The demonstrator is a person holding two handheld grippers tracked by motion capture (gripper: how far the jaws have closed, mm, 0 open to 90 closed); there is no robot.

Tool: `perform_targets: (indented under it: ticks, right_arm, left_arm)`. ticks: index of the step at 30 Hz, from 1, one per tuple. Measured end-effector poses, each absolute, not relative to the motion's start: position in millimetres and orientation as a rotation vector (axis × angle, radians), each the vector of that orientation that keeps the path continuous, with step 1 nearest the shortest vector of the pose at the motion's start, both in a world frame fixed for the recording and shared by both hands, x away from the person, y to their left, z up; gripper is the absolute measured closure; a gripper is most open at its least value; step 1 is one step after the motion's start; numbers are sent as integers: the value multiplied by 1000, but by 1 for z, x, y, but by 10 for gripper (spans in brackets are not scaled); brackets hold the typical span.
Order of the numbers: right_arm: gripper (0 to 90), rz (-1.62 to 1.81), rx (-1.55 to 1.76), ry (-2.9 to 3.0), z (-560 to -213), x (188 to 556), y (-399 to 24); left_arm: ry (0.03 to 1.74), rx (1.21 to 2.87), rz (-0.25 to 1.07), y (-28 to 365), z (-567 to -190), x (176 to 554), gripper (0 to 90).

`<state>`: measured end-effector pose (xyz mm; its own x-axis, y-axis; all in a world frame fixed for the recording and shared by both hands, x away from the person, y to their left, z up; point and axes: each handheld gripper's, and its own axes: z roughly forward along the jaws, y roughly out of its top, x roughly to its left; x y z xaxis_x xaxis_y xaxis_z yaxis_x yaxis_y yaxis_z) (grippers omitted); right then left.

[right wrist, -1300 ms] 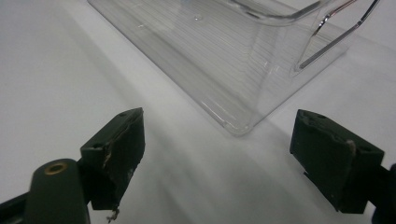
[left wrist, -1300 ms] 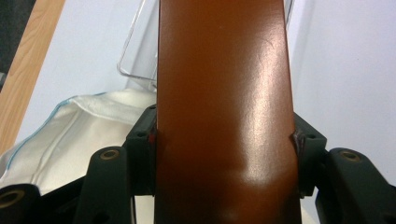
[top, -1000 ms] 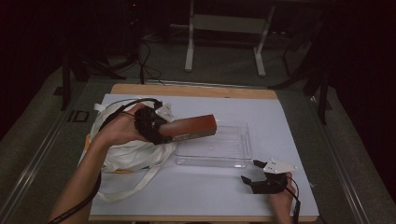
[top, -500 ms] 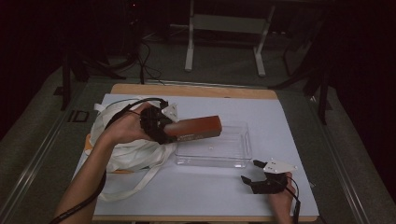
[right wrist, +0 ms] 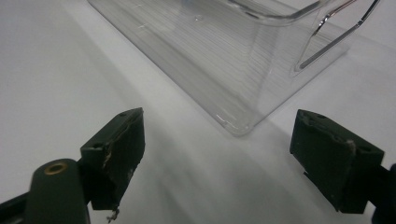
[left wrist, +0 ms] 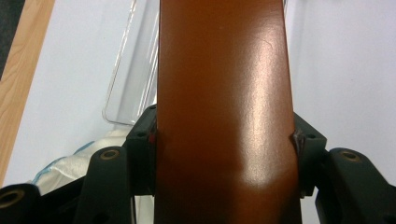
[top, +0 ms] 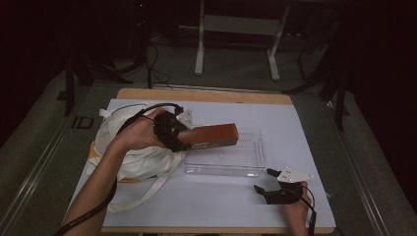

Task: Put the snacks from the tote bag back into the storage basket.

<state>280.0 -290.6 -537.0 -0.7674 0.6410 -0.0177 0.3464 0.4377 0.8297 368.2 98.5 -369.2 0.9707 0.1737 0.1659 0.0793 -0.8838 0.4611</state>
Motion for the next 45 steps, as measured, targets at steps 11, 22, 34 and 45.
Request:
perform_targets:
  ticks: [11, 22, 34, 45]
  right_arm:
    - [179, 1250, 847, 2367, -537, 280, -291]
    - [179, 1249, 847, 2369, -537, 280, -290]
    - [179, 1250, 848, 2368, -537, 280, -290]
    - [179, 1251, 850, 2368, -537, 280, -291]
  left_arm:
    - [150, 2657, 267, 91, -371, 371, 434]
    - [103, 2660, 267, 84, -377, 371, 434]
    - [61, 2664, 258, 78, -383, 374, 434]
    - [35, 2662, 247, 76, -385, 375, 433]
